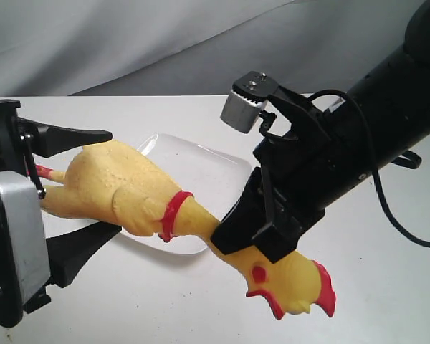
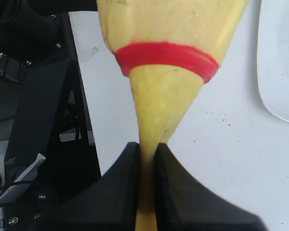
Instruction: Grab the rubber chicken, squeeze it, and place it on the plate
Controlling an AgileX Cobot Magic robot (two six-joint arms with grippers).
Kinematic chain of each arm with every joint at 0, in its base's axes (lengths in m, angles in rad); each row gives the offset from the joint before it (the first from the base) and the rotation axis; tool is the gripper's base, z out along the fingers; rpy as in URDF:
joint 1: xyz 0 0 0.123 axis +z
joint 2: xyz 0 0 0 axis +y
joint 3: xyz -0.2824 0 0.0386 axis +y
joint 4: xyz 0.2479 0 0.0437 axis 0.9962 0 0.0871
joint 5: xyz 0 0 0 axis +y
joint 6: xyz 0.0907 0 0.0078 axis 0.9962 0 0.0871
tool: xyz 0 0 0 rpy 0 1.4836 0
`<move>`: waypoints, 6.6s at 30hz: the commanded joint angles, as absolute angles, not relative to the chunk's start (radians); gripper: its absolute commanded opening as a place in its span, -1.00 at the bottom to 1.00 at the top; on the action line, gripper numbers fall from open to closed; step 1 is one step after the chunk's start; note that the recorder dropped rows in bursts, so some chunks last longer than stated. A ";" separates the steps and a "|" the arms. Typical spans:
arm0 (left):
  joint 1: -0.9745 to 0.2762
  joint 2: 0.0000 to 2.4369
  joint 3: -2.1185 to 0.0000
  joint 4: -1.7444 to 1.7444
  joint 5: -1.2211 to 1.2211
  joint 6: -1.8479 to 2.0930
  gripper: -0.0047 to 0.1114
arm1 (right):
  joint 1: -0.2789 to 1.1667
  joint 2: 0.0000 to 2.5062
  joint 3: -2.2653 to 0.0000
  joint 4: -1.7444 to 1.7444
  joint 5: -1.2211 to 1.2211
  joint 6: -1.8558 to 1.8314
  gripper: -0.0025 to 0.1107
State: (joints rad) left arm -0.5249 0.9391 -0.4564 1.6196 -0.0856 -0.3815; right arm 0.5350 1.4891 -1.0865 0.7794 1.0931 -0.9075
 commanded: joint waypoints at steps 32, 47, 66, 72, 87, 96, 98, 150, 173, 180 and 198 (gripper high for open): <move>-0.529 1.024 -0.459 1.605 -0.063 -0.336 0.06 | 0.540 1.483 -1.096 0.810 1.093 -0.919 -0.96; -0.529 1.024 -0.459 1.565 -0.029 -0.338 -0.89 | 0.540 1.483 -1.096 0.810 1.093 -0.919 -0.96; -0.529 1.024 -0.459 1.563 -0.135 -0.350 -0.89 | 0.540 1.483 -1.096 0.810 1.080 -0.914 -0.96; -0.529 1.024 -0.459 1.563 0.000 -0.366 -0.88 | 0.540 1.483 -1.096 0.810 1.075 -0.911 -0.96; -0.529 1.024 -0.459 1.452 -0.131 -0.366 0.56 | 0.538 1.483 -1.096 0.807 1.041 -0.900 -0.96; -0.529 1.024 -0.459 1.526 -0.242 -0.366 -0.24 | 0.538 1.483 -1.096 0.796 1.010 -0.889 -0.96; -0.529 1.024 -0.459 1.526 -0.206 -0.397 -0.42 | 0.538 1.483 -1.096 0.796 1.010 -0.889 -0.96; -0.529 0.445 -0.511 0.890 0.183 -0.550 0.85 | 0.641 1.997 -1.096 0.695 0.034 -1.095 -0.96; -0.529 0.445 -0.511 0.872 0.268 -0.580 -0.26 | 0.639 0.990 -1.096 0.642 0.401 -1.038 -0.96; -0.529 0.445 -0.511 0.872 0.266 -0.574 -0.91 | 0.639 0.640 -1.096 0.642 0.394 -0.994 -0.96; -0.529 0.445 -0.511 0.872 0.266 -0.573 -0.91 | 0.637 0.347 -1.096 0.642 0.394 -0.994 -0.96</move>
